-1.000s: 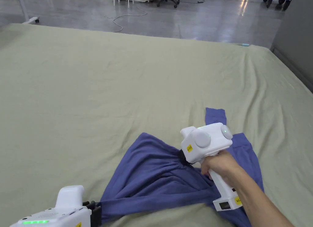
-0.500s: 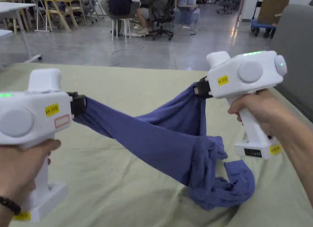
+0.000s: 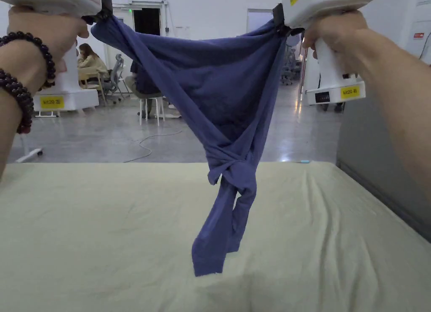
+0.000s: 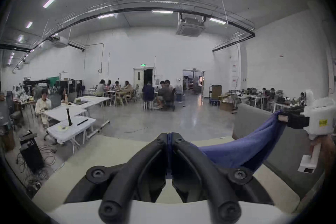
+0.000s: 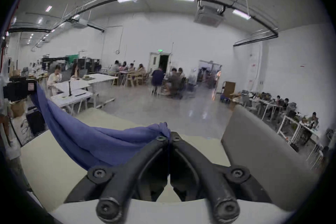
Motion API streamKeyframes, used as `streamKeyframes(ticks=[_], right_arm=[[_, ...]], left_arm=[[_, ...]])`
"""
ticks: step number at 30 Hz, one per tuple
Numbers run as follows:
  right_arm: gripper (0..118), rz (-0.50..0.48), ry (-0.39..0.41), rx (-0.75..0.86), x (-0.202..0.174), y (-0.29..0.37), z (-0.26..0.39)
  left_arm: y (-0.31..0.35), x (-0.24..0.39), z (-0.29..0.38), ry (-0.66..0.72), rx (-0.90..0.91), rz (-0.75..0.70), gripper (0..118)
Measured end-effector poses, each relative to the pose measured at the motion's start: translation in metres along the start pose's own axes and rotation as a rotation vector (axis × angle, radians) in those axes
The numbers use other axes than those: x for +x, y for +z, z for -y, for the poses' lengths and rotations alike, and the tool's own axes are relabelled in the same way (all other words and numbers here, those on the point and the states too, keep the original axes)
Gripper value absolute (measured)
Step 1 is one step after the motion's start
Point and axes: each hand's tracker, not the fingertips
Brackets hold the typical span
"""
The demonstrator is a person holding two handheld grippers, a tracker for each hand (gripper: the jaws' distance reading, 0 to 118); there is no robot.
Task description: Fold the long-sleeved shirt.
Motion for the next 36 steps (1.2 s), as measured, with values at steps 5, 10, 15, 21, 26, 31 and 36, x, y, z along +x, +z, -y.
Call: streamKeyframes(ticks=[5,10,15,21,26,31,36], right_arm=[[0,0.006,-0.05,-0.016,0.015,-0.012,0.013],[0,-0.018,-0.116,-0.058,0.021,-0.024,0.048],[0,-0.016,-0.136,-0.143,0.017,-0.05,0.111],[0,-0.047,-0.164,-0.319,-0.003,-0.07,0.225],[0,-0.078,-0.195,-0.37,-0.009,-0.069,0.294],[0,-0.121,-0.269,-0.345,-0.008,-0.001,0.318],[0,-0.127,-0.176,-0.341,-0.036,0.111,0.389]], left_arm=[[0.0,0.006,0.008,0.023,0.001,0.028,1],[-0.003,0.011,0.033,-0.025,-0.029,0.047,1],[-0.037,-0.009,0.081,-0.025,-0.107,0.052,1],[-0.067,-0.023,0.191,0.011,-0.273,0.063,1],[-0.054,-0.023,0.258,-0.013,-0.311,0.066,1],[0.007,-0.025,0.289,0.032,-0.272,0.111,1],[0.118,-0.013,0.364,0.017,-0.281,0.074,1]])
